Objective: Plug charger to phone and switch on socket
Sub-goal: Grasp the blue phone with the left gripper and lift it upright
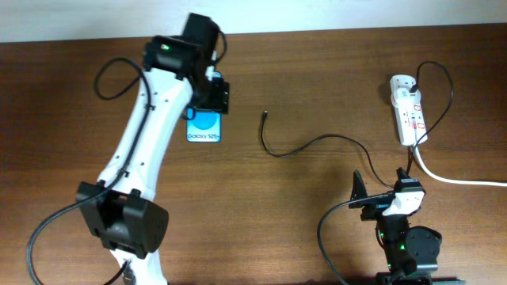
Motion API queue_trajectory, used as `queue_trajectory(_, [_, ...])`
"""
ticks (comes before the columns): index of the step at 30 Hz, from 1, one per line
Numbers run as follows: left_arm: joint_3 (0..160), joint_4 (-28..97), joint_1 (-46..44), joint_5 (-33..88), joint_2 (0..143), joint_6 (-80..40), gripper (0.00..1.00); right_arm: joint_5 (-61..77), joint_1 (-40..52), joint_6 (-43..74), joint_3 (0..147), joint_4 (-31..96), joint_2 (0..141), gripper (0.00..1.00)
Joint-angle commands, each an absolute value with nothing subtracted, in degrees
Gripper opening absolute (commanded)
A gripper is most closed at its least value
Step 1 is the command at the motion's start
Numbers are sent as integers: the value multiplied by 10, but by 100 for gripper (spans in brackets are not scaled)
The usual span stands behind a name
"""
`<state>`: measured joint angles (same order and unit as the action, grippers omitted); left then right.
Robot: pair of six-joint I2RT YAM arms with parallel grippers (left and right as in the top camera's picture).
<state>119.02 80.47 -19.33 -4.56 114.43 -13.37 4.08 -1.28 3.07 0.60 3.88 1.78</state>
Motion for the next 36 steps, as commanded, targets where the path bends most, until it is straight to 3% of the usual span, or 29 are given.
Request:
queue_trajectory(1, [1161,801,-211,-49,1118,-148,0,38,-8,34,3,41,15,98])
queue_trajectory(7, [982,691,-207,22,997,-148,0,38,-8,34,3,41,15,98])
queue_trajectory(13, [894,651,-135,157,995,-201,0,38,-8,34,3,41,15,98])
queue_trajectory(18, [889,677,-130,162,995,-341,0,38,-8,34,3,41,15,98])
queue_trajectory(25, [889,682,-131,172,995,-341,0,38,-8,34,3,41,15,98])
queue_trajectory(28, [889,682,-131,177,995,-425,0,38,-8,34,3,41,15,98])
queue_trajectory(32, [889,679,-127,211,995,-543,0,38,-8,34,3,41,15,98])
queue_trajectory(36, [889,677,-98,305,997,-562,0,38,-8,34,3,41,15,98])
